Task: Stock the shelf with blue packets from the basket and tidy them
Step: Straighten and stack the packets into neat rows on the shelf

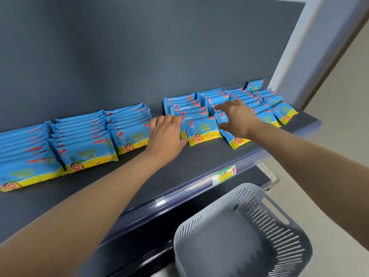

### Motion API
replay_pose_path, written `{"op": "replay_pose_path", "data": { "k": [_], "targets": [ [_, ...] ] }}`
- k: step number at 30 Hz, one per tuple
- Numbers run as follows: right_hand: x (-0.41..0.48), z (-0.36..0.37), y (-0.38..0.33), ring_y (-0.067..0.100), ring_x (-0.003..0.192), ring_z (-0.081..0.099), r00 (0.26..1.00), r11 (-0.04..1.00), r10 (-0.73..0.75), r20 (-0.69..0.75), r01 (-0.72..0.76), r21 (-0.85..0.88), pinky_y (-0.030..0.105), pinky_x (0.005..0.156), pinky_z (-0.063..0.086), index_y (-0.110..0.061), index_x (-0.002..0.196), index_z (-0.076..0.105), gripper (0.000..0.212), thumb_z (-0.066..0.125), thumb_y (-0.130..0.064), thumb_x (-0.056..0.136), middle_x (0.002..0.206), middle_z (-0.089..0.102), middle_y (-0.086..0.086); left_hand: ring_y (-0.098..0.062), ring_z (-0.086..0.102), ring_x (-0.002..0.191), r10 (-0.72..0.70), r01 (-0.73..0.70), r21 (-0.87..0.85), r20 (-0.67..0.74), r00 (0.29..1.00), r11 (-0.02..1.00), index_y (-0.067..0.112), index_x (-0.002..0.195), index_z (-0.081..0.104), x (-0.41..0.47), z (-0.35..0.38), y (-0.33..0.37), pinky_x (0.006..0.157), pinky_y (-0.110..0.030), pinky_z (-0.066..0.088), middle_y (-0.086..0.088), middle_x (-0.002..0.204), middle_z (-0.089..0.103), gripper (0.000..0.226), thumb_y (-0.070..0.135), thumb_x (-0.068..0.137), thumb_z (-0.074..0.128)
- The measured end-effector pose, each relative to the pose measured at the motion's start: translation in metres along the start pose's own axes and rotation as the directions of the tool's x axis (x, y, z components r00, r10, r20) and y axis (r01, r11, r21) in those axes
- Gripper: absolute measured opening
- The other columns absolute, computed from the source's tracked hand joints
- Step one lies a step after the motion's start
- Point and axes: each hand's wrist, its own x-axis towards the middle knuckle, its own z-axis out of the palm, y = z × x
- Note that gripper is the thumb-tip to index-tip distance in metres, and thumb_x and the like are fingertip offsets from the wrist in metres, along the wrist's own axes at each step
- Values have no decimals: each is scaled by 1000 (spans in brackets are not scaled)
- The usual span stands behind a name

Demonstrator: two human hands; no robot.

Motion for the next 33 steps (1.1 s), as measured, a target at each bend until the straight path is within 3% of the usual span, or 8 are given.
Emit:
{"op": "replay_pose_path", "data": {
  "k": [9,14,19,22,26,30,33],
  "targets": [
    [71,32,38,30,134,28,974,974,-226,31,226,13,42,107,31,-15,141,35,61,60,-27,87,145,36,10,-24,45,112,-209,210,27,-18,978,977,15,120,45,30,42,28,101,-36,27,-4,117,49,55,43,78,67],
    [115,40,25,28,135,23,966,966,-255,36,254,47,45,108,27,-18,143,32,67,62,-34,85,148,28,6,-24,44,114,-251,248,145,0,968,958,14,123,42,50,54,17,103,-37,27,-5,121,46,60,46,77,66],
    [154,52,14,27,137,18,966,966,-251,69,246,79,46,109,25,-20,144,27,75,65,-36,81,151,23,2,-23,39,116,-166,161,43,135,977,986,14,130,36,81,73,7,100,-37,28,-4,126,41,75,50,72,68],
    [173,65,10,26,139,15,965,975,-221,138,214,66,47,109,23,-21,146,25,70,59,-31,86,152,20,0,-23,36,122,-111,111,15,187,976,994,13,133,33,96,89,2,102,-39,26,-3,130,38,87,57,67,68],
    [196,78,6,22,140,13,963,969,-226,148,207,134,44,110,19,-22,145,25,63,46,-13,86,152,20,-3,-24,27,129,-130,130,14,220,967,991,13,140,24,107,103,-8,106,-40,22,-5,138,30,101,61,62,69],
    [208,87,4,23,139,18,954,963,-259,152,242,119,43,110,19,-20,147,21,65,46,-18,86,151,25,2,-25,23,128,-159,154,40,219,963,987,16,140,24,110,110,-16,107,-40,20,-3,139,24,107,64,57,71],
    [215,89,3,26,134,25,946,958,-281,161,267,107,42,108,22,-16,142,32,57,46,-20,87,145,30,7,-25,23,122,-191,180,68,224,956,981,17,137,29,113,109,-16,105,-40,19,-3,133,25,104,66,54,70]
  ]
}}
